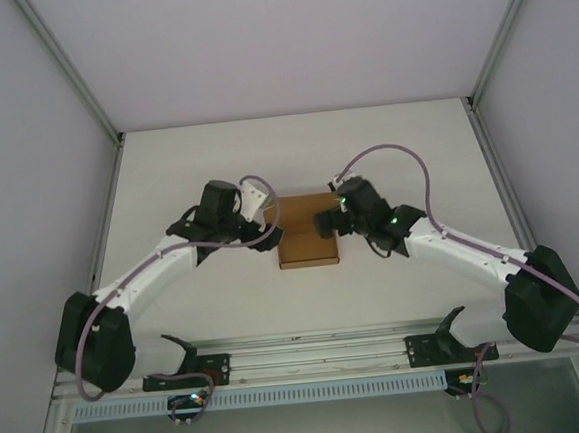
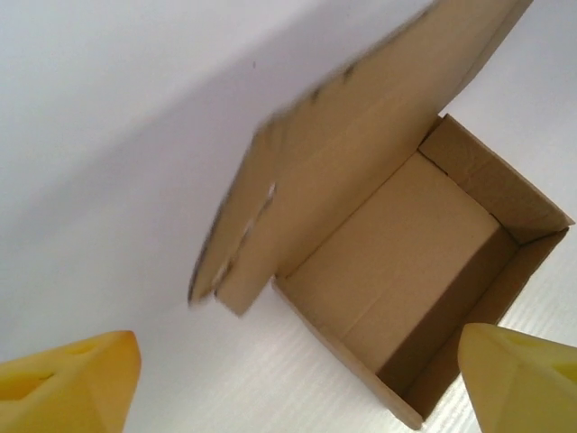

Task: Assemble paper box

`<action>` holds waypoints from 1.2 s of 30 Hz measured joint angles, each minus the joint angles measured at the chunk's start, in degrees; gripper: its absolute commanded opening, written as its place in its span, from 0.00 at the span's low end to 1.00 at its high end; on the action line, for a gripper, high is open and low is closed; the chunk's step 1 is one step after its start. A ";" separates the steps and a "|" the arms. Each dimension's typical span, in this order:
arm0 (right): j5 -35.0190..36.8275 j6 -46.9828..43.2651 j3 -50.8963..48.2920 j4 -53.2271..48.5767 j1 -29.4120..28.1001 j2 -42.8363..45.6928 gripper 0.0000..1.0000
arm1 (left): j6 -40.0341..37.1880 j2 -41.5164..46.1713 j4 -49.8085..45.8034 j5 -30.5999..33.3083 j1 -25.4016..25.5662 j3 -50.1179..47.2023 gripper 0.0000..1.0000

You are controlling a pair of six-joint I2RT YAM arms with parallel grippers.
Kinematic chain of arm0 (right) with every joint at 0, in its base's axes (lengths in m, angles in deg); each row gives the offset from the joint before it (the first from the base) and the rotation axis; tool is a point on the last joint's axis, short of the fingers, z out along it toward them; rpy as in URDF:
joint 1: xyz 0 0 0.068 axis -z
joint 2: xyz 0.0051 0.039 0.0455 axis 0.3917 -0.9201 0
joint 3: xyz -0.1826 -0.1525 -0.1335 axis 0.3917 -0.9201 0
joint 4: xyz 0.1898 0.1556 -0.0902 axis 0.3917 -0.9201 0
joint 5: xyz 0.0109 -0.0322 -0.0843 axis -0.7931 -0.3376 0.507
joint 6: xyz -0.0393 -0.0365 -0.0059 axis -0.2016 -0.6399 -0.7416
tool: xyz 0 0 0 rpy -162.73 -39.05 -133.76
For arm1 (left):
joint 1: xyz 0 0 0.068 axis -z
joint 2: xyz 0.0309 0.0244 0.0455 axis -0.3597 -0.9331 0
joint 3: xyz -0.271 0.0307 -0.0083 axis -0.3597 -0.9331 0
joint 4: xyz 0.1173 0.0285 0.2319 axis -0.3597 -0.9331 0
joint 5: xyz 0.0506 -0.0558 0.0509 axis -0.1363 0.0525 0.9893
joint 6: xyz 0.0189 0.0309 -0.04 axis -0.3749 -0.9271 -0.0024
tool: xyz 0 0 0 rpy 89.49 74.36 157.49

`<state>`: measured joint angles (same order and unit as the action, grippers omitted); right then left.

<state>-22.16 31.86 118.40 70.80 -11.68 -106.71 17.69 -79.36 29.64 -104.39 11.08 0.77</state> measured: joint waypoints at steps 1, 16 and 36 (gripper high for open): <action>-2.89 -3.89 1.33 -0.83 1.77 -0.26 1.00 | -1.38 -1.31 -0.66 -0.31 -0.02 1.81 0.78; -20.74 -33.20 17.38 -15.87 10.73 -16.11 0.38 | -13.73 -8.33 -8.00 -1.44 -0.37 9.16 0.02; -13.99 -11.76 22.32 -14.99 10.38 -17.97 0.06 | 3.98 -9.73 -4.79 8.87 3.28 15.04 0.00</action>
<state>-36.14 20.10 140.72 55.80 -1.30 -124.68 21.67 -89.09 24.86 -95.51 14.36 15.80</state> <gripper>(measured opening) 0.061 0.052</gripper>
